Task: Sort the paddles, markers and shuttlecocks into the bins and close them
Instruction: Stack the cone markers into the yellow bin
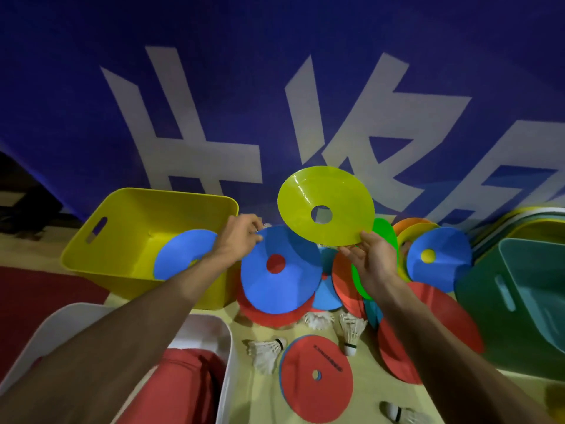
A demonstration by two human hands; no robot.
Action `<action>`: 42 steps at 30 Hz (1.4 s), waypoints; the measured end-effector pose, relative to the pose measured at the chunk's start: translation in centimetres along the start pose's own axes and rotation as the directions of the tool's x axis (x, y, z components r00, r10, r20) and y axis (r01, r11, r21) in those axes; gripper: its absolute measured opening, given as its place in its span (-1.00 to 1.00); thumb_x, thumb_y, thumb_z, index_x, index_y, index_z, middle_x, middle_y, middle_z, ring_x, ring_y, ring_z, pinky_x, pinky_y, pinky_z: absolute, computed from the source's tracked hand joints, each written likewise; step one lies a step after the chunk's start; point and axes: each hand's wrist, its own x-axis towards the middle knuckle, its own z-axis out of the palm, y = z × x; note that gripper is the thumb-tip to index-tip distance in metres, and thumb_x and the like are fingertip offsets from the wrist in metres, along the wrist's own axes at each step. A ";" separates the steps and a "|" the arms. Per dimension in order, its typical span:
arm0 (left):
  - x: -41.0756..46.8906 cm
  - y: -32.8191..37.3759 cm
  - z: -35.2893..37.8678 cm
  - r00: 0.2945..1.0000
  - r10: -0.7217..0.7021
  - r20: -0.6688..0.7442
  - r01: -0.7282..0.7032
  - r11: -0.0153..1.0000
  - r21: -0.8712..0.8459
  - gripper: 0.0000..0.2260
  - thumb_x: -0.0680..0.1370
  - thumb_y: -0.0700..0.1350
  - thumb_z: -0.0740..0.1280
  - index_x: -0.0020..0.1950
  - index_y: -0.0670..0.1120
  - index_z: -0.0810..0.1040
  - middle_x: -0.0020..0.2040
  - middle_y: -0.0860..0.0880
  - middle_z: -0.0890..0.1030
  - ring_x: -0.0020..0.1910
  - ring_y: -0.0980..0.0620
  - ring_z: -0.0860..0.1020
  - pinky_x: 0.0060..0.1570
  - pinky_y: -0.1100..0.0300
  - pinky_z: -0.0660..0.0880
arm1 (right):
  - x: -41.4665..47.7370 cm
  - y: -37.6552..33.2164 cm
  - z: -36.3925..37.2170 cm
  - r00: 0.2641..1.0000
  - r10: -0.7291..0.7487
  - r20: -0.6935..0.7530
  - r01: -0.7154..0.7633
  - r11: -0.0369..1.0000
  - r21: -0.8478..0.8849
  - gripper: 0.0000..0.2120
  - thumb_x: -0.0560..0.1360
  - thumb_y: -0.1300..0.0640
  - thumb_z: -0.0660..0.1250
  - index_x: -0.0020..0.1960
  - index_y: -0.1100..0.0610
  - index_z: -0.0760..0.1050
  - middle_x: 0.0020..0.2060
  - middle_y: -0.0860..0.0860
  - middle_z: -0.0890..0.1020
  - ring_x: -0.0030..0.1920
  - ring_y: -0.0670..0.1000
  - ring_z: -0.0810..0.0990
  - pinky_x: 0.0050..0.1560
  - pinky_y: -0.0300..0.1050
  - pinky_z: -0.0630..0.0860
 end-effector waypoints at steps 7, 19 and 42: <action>-1.5 -2.2 -6.3 0.985 -0.160 -0.071 0.115 0.897 -0.426 -0.92 0.55 -0.19 0.35 0.03 -0.14 0.53 -0.20 -0.08 0.58 -0.33 0.01 0.57 -0.49 0.14 0.58 | -1.6 2.0 4.3 0.996 -0.010 0.094 0.002 0.997 0.083 -0.70 0.58 0.31 0.20 0.31 0.25 0.36 0.14 0.15 0.57 -0.23 0.02 0.65 -0.31 -0.18 0.58; -3.9 -14.2 -12.7 0.867 -0.498 -0.021 0.352 0.641 -0.682 -0.81 0.53 -0.33 0.23 0.09 -0.13 0.47 0.08 -0.20 0.60 -0.09 -0.10 0.62 -0.36 0.09 0.59 | -6.0 5.9 13.3 0.973 -0.026 0.231 0.034 0.999 -0.033 -0.77 0.56 0.35 0.24 0.18 0.18 0.42 -0.18 0.07 0.63 -0.42 -0.07 0.64 -0.35 -0.24 0.61; -3.7 -18.9 -15.1 0.940 -0.341 -0.033 0.276 0.811 -0.516 -0.66 0.55 -0.31 0.23 0.32 -0.14 0.45 0.26 -0.15 0.53 0.19 -0.11 0.53 0.21 -0.04 0.49 | -7.2 11.8 19.2 0.990 -0.068 0.123 0.103 0.945 -0.311 -0.68 0.47 0.33 0.39 0.19 0.36 0.43 -0.24 0.20 0.62 -0.53 -0.02 0.60 -0.39 -0.23 0.61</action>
